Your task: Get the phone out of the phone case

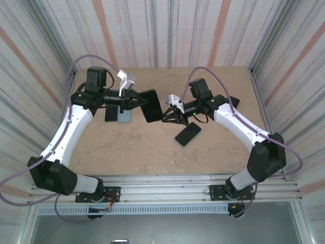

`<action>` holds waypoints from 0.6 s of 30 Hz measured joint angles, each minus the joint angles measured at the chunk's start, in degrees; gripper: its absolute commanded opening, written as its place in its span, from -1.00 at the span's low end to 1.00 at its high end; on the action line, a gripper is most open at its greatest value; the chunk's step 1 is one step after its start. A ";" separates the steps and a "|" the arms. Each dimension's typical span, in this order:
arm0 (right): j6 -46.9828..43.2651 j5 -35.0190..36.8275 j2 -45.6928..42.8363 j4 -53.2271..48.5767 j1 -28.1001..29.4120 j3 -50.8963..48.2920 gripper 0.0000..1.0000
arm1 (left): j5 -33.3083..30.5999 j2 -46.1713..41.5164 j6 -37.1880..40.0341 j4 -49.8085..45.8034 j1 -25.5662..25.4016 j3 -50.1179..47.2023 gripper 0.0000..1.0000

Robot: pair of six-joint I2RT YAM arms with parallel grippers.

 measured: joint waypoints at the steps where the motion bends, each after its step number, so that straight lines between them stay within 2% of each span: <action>1: -0.13 -0.33 0.04 0.00 0.22 0.09 -0.43 | -0.07 0.00 0.11 -0.02 -0.02 0.00 -0.99; 18: -3.37 0.09 1.64 -2.40 1.88 1.88 -0.66 | -0.02 -0.02 0.76 -1.64 -0.02 0.02 -1.00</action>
